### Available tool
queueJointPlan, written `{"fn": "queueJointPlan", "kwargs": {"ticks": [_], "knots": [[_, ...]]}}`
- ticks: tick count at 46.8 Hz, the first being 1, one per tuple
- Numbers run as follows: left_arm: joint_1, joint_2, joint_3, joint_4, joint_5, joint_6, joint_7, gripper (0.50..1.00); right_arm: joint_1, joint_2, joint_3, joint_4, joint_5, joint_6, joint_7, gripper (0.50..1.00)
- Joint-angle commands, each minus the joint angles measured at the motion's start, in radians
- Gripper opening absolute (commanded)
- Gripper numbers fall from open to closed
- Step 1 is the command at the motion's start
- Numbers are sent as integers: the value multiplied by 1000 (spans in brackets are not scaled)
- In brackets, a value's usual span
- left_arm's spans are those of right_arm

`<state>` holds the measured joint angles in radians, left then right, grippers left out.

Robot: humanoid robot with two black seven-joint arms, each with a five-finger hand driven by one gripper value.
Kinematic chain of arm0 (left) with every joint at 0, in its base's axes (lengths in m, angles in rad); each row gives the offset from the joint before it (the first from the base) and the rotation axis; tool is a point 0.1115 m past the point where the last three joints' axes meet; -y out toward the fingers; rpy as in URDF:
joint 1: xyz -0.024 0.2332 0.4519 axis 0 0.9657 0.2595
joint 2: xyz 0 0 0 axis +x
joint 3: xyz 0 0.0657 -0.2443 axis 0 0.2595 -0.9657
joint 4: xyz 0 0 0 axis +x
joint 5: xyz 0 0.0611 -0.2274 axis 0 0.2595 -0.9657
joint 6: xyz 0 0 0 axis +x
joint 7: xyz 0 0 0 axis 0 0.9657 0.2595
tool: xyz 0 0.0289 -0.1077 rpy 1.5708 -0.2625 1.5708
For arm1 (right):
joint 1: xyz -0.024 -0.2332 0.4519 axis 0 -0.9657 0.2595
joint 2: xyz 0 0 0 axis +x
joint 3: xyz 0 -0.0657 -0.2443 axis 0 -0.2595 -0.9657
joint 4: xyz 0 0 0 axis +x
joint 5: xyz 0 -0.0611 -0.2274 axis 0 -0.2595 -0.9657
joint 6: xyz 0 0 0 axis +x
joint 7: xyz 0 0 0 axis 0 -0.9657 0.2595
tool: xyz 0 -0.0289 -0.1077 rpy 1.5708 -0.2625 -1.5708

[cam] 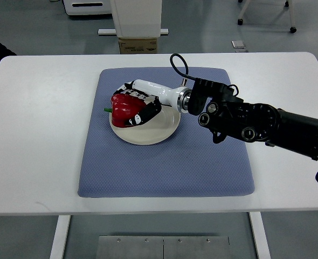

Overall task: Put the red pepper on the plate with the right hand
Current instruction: 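Lower the pepper onto the plate and open the right hand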

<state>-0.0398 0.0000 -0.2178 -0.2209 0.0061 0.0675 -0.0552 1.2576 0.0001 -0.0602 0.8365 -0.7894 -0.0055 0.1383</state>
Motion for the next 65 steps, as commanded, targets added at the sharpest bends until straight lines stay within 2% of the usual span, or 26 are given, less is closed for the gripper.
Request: {"fn": "queueJointPlan", "kwargs": {"ticks": [1,12,20,21,23,26,29,30,31,44,52,60,65], "knots": [[0,0,0,0,0,0,0,1000,-12,0,0,-2,-1,-14,-3,500],[0,0,0,0,0,0,0,1000,-33,0,-1,-16,-1,-83,-48,500],[0,0,0,0,0,0,0,1000,-47,0,0,-28,2,-117,-54,500],[0,0,0,0,0,0,0,1000,-50,0,0,-30,2,-120,-54,512],[0,0,0,0,0,0,0,1000,-55,0,0,-30,4,-126,-52,637],[0,0,0,0,0,0,0,1000,-56,0,6,-31,4,-140,-49,765],[0,0,0,0,0,0,0,1000,-63,0,13,-33,5,-148,-46,928],[0,0,0,0,0,0,0,1000,-66,0,14,-33,5,-149,-46,968],[0,0,0,0,0,0,0,1000,-69,0,16,-34,5,-151,-46,981],[0,0,0,0,0,0,0,1000,-72,-3,22,-31,7,-151,-46,996],[0,0,0,0,0,0,0,1000,-72,-84,77,-27,12,-148,-46,996],[0,0,0,0,0,0,0,1000,-133,-181,258,-19,15,-120,-57,995],[0,0,0,0,0,0,0,1000,-205,-212,423,-17,15,-54,-92,993]]}}
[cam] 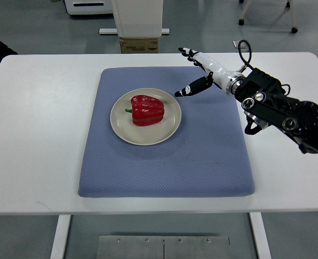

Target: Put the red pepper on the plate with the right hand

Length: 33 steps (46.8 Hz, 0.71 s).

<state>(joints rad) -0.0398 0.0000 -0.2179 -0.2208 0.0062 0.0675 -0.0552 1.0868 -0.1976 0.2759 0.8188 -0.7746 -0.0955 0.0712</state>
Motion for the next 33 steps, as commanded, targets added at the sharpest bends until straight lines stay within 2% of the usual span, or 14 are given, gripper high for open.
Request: {"fn": "queueJointPlan", "kwargs": {"ticks": [1,6,16,28,33], "knots": [[0,0,0,0,0,0,0,1000,-45,-17,118,0,0,51,-37,993],[0,0,0,0,0,0,0,1000,-96,-29,262,0,0,89,-85,993],[0,0,0,0,0,0,0,1000,-194,-31,512,-3,0,117,-131,995],[0,0,0,0,0,0,0,1000,-297,-5,698,-3,122,96,-113,998],[0,0,0,0,0,0,0,1000,-314,3,724,-3,218,97,-73,1000]]}}
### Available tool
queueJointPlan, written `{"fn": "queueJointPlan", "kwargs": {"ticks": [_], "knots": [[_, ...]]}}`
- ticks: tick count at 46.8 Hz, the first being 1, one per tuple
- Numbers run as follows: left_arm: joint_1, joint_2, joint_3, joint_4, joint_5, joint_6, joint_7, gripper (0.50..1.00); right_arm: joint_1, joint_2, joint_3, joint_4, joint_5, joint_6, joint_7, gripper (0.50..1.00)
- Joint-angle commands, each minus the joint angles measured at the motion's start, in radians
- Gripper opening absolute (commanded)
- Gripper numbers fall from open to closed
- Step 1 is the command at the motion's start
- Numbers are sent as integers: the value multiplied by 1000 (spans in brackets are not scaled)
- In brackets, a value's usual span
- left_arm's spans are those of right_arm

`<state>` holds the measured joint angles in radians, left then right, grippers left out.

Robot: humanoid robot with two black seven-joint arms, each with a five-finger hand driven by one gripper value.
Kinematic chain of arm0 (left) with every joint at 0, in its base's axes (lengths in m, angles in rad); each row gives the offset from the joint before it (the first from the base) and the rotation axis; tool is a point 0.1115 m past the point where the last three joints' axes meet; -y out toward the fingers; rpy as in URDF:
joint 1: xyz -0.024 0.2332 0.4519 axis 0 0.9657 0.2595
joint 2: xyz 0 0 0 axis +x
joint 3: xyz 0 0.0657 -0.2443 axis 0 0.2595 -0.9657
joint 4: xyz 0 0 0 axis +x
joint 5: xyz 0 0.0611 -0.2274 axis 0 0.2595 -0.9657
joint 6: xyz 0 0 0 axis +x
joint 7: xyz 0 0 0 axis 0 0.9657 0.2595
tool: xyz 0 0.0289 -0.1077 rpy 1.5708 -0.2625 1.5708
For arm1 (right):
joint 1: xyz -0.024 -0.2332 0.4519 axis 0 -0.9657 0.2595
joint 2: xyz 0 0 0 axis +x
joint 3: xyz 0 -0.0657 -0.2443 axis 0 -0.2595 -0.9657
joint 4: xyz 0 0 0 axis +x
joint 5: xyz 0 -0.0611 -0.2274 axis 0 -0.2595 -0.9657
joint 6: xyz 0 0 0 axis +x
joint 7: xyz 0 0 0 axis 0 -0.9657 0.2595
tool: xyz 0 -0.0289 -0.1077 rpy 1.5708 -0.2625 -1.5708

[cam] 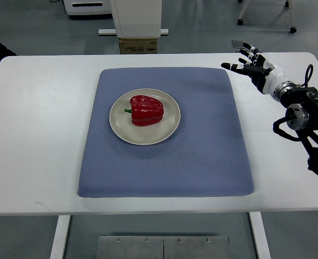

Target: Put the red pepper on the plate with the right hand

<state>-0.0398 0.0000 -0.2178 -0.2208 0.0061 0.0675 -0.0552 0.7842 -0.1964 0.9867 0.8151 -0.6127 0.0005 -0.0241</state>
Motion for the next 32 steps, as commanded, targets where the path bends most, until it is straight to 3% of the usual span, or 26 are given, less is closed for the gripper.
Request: {"fn": "queueJointPlan", "kwargs": {"ticks": [1,11,32], "knots": [[0,0,0,0,0,0,0,1000,-14,2,13,1,74,1,35,1000],[0,0,0,0,0,0,0,1000,-45,5,3,1,125,1,234,1000],[0,0,0,0,0,0,0,1000,-94,31,-72,-2,129,1,242,1000]]}}
